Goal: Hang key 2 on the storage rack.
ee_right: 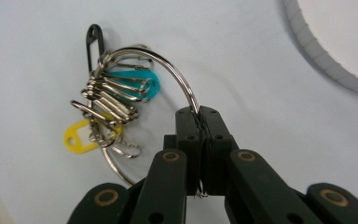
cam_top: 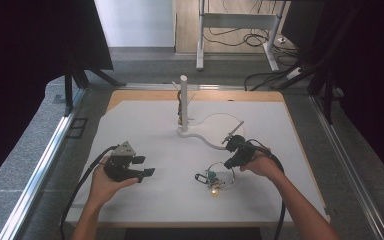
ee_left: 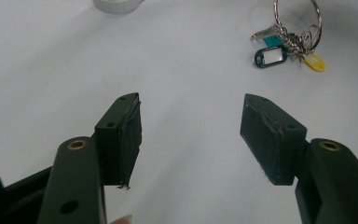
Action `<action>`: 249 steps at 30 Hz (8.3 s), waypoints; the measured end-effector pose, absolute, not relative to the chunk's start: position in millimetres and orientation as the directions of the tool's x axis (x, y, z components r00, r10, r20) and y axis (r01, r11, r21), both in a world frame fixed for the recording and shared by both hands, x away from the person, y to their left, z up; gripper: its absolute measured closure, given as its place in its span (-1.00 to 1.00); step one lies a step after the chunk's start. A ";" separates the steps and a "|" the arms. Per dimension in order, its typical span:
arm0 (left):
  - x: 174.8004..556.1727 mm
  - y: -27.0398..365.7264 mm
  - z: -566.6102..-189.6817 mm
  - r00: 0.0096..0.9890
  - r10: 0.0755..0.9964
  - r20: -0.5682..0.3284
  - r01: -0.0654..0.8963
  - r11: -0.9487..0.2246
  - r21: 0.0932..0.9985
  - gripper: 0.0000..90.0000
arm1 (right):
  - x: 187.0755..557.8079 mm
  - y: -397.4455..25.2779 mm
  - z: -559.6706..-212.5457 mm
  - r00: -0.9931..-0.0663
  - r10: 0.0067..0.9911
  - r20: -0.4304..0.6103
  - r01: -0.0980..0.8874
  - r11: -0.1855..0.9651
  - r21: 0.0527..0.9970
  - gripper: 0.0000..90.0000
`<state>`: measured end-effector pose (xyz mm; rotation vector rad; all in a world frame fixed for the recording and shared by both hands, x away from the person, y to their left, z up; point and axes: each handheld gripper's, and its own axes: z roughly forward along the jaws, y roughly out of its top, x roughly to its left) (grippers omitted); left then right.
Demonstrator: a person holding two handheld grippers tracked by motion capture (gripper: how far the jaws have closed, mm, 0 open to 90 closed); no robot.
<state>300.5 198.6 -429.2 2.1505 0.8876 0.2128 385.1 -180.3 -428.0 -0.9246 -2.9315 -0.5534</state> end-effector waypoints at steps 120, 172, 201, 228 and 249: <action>303.4 203.8 -434.1 0.725 0.676 -0.136 0.553 -0.453 0.699 -0.15 | 454.0 -174.6 -264.4 -0.755 0.656 0.025 0.509 0.561 0.652 0.94; 302.9 212.7 -433.3 0.736 0.657 -0.161 0.556 -0.453 0.697 -0.17 | 508.0 -153.5 -264.2 -0.703 0.711 0.037 0.557 0.516 0.651 0.94; 301.7 215.5 -432.9 0.739 0.656 -0.155 0.552 -0.456 0.698 -0.17 | 540.3 -130.1 -294.4 -0.665 0.745 0.044 0.598 0.497 0.628 0.94; 301.2 214.6 -434.1 0.739 0.656 -0.154 0.553 -0.459 0.695 -0.17 | 527.9 -94.6 -315.5 -0.710 0.704 0.025 0.564 0.546 0.619 0.93; 302.3 211.4 -437.0 0.742 0.654 -0.150 0.555 -0.473 0.685 -0.18 | 516.8 -89.2 -341.8 -0.759 0.642 0.103 0.566 0.575 0.590 0.84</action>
